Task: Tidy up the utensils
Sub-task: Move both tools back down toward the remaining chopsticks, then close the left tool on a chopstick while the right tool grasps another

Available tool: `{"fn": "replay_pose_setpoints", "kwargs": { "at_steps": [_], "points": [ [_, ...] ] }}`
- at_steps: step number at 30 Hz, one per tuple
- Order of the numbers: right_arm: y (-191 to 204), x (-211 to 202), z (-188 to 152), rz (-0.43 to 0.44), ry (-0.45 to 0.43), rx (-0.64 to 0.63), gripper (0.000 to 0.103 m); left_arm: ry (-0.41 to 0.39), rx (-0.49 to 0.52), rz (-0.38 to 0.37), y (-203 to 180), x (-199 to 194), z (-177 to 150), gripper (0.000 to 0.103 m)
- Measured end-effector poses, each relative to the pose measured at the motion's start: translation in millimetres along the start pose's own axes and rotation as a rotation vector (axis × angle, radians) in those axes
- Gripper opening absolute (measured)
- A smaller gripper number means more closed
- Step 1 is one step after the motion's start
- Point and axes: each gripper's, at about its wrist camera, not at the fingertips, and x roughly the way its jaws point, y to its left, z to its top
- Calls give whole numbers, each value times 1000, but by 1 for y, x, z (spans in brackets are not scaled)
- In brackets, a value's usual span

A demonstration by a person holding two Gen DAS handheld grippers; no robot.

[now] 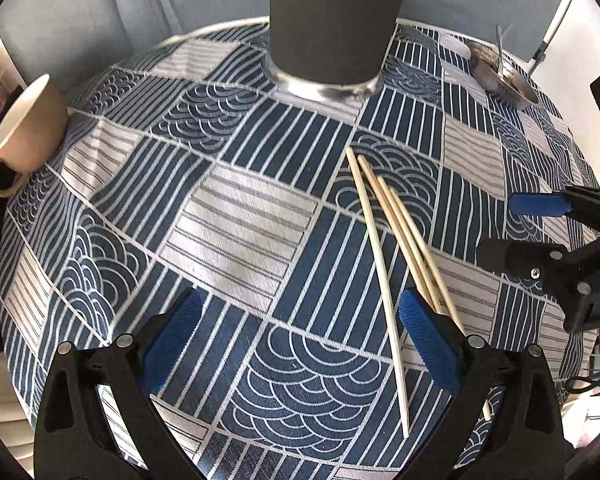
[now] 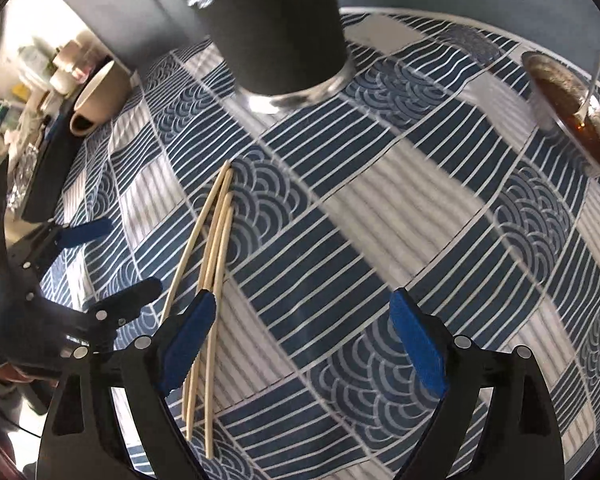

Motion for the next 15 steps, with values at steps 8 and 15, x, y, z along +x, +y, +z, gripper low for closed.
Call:
{"fn": "replay_pose_setpoints", "kwargs": {
  "at_steps": [8, 15],
  "points": [
    [8, 7, 5, -1, -16, 28, 89, -17, 43, 7, -1, 2, -6, 97],
    [28, 21, 9, -98, -1, -87, 96, -45, 52, 15, -6, 2, -9, 99]
  ]
}}
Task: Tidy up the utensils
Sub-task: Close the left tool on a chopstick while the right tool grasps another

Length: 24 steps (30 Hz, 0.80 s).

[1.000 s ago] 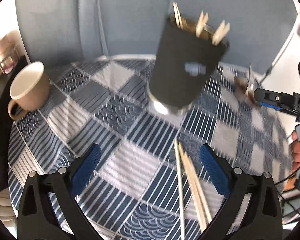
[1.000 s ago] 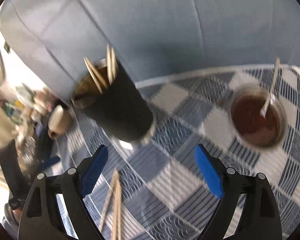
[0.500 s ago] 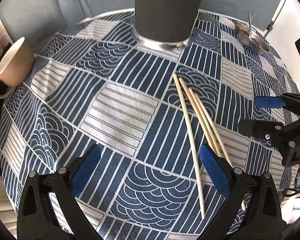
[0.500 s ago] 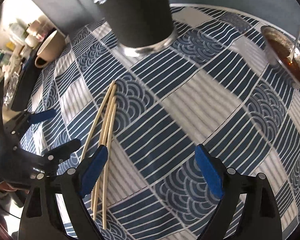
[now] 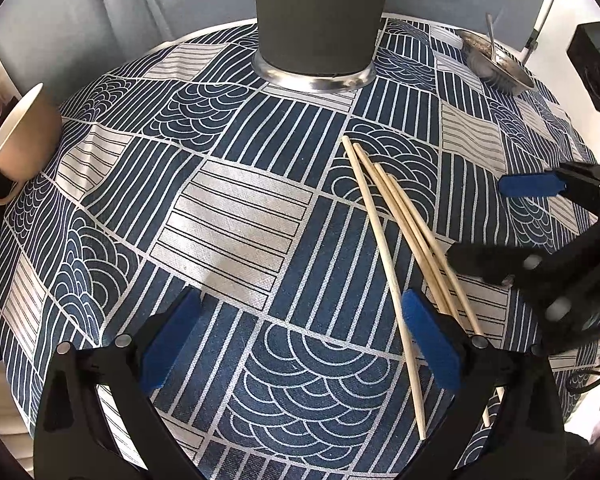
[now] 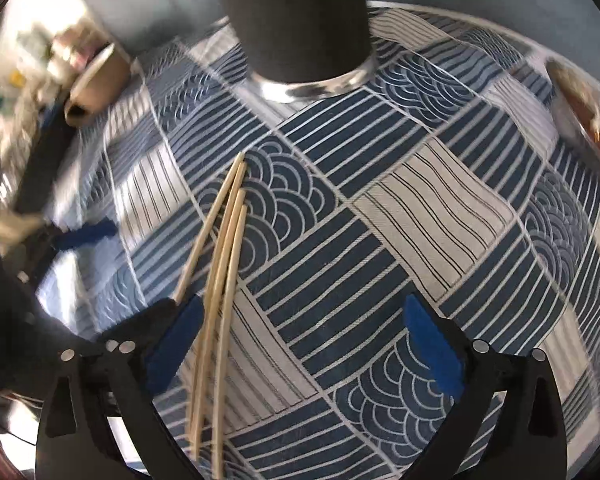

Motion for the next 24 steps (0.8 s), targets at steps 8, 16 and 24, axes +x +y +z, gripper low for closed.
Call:
{"fn": "replay_pose_setpoints", "kwargs": {
  "at_steps": [8, 16, 24],
  "points": [
    [2, 2, -2, -55, -25, -25, 96, 1, 49, 37, -8, 1, -4, 99],
    [12, 2, -13, -99, -55, -54, 96, 47, 55, 22, 4, -2, -8, 99],
    [-7, -4, -25, -95, 0, -81, 95, 168, -12, 47, 33, -3, -7, 99]
  ]
}}
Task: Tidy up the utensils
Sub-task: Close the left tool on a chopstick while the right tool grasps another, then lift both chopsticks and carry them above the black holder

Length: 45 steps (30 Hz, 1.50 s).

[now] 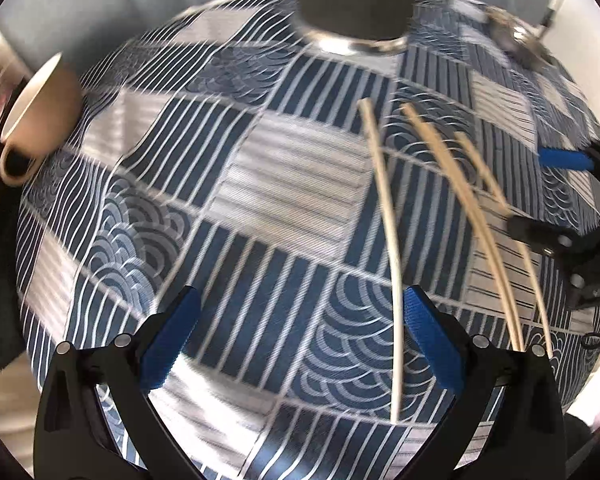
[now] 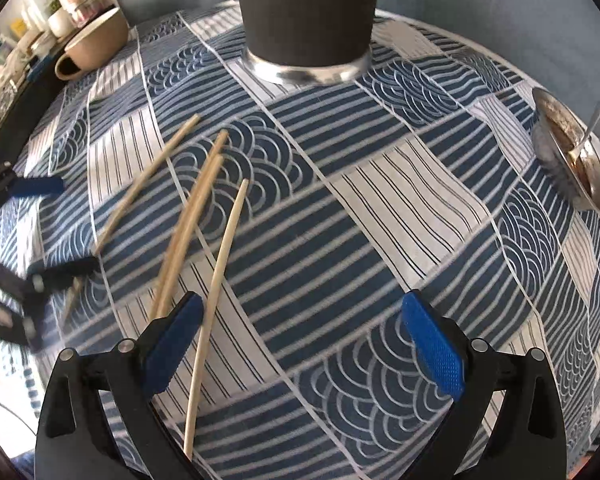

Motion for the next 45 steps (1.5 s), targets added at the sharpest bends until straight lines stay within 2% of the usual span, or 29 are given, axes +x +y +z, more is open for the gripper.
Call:
{"fn": "replay_pose_setpoints", "kwargs": {
  "at_steps": [6, 8, 10, 11, 13, 15, 16, 18, 20, 23, 25, 26, 28, 29, 33, 36, 40, 43, 45],
  "points": [
    [-5, -1, -3, -6, 61, 1, 93, 42, -16, 4, 2, 1, 2, 99],
    [-5, -3, -4, 0, 65, -12, 86, 38, -4, -2, 1, 0, 2, 96],
    [-7, -5, -4, -6, 77, 10, 80, 23, 24, -14, -3, -4, 0, 87],
    [-7, -7, -5, -11, 88, 26, 77, 27, 45, -22, -6, -6, -1, 81],
    [-6, -11, -4, -11, 102, 26, 58, 45, 91, -38, -12, -9, 4, 71],
    [-4, -16, -7, -8, 108, 24, 43, 53, 97, -46, -9, -12, 4, 52],
    [-5, -17, -8, -9, 115, 25, 37, 59, 77, -50, -5, -14, 3, 46],
    [-8, -19, -8, -5, 129, 15, 30, 79, 50, -52, 3, -16, 2, 21],
    [-11, -19, -7, -9, 136, -9, 22, 91, 26, -64, 12, -18, -3, 11],
    [-12, -21, -4, -60, 137, -101, 21, 93, -46, -89, 26, -20, -15, 7],
    [-21, -20, -2, 14, 146, -44, 11, 123, -75, -91, 29, -21, -18, 6],
    [-30, -20, -2, 21, 137, 0, 5, 128, -56, -73, 27, -22, -20, 6],
    [-49, -20, -3, 107, 137, 103, 4, 129, -58, -62, 24, -23, -25, 5],
    [-60, -19, -2, 158, 146, 164, 4, 136, -101, -73, 27, -24, -26, 5],
    [-86, -14, -4, 276, 158, 311, 4, 149, -161, -97, 33, -24, -30, 5],
    [-99, -12, -14, 386, 164, 426, 4, 164, -259, -192, 44, -22, -32, 5],
    [-94, -21, -22, 452, 133, 459, 4, 157, -296, -209, 45, -29, -41, 5],
    [-94, -38, -19, 491, 91, 441, 4, 140, -368, -273, 58, -41, -40, 5],
    [-97, -52, -12, 491, 53, 420, 4, 119, -357, -264, 69, -52, -38, 5]
  ]
}}
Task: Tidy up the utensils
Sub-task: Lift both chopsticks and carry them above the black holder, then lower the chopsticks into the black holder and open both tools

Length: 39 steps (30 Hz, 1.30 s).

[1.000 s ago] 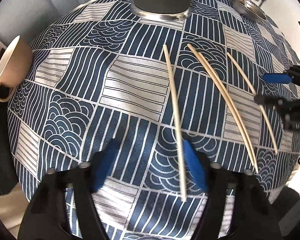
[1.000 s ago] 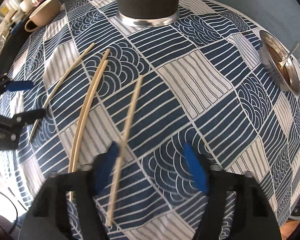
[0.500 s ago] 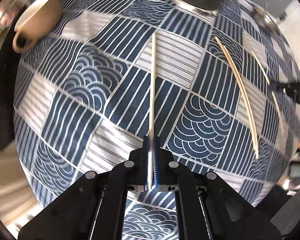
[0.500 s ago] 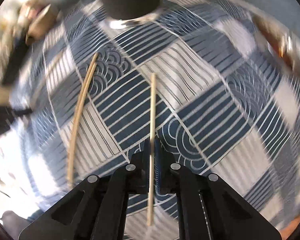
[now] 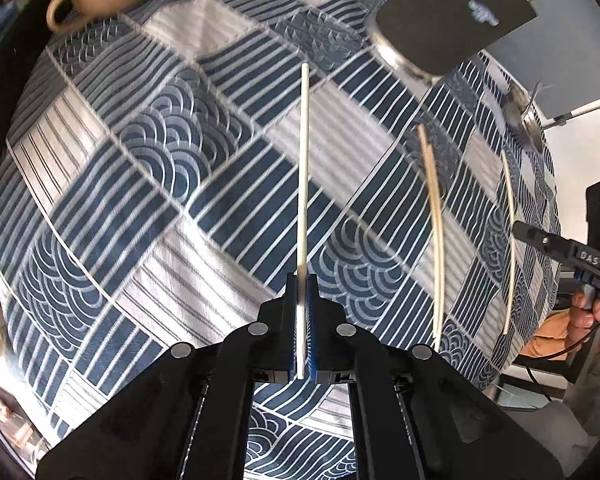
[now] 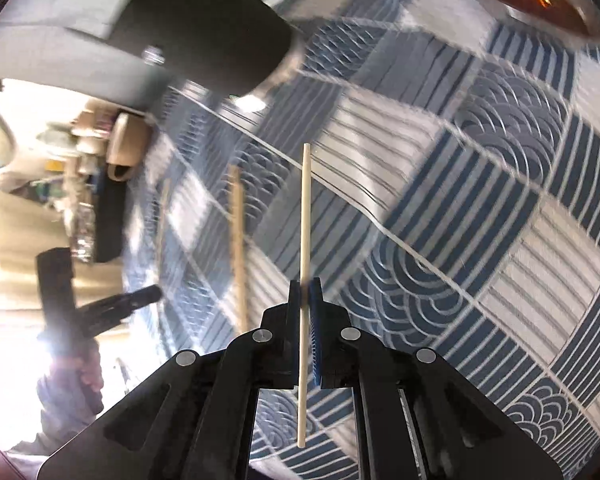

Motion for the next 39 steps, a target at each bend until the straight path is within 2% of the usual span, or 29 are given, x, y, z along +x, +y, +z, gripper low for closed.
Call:
{"fn": "replay_pose_setpoints", "kwargs": {
  "at_steps": [1, 3, 7, 9, 14, 17, 22, 25, 29, 30, 32, 35, 37, 39],
  "points": [
    [5, -3, 3, 3, -9, -10, 4, -10, 6, -9, -1, -7, 7, 5],
    [12, -14, 12, 11, -23, -40, 4, -30, 2, -74, -7, -18, 16, 5],
    [36, -21, 35, 20, -53, -109, 4, -66, 16, -90, -15, -35, 37, 5],
    [42, -31, 48, 75, -69, -121, 4, -87, -5, -111, -27, -43, 46, 5],
    [65, -41, 78, 151, -131, -168, 5, -174, 25, -133, -59, -67, 67, 5],
    [83, -47, 94, 182, -171, -222, 5, -221, 15, -186, -71, -79, 83, 5],
    [100, -61, 131, 219, -246, -274, 5, -337, 70, -266, -108, -104, 126, 5],
    [104, -68, 154, 224, -296, -302, 5, -424, 159, -236, -139, -118, 153, 5],
    [101, -68, 184, 286, -328, -281, 5, -468, 172, -210, -157, -119, 182, 5],
    [102, -69, 190, 268, -342, -286, 5, -481, 179, -187, -161, -117, 188, 5],
    [105, -70, 199, 229, -365, -311, 5, -486, 178, -176, -160, -112, 197, 5],
    [109, -73, 212, 248, -389, -326, 5, -492, 136, -199, -155, -107, 206, 5],
    [114, -75, 217, 213, -424, -360, 5, -516, 137, -177, -154, -108, 210, 5],
    [116, -73, 223, 221, -426, -362, 5, -522, 137, -175, -152, -108, 213, 5]
  ]
}}
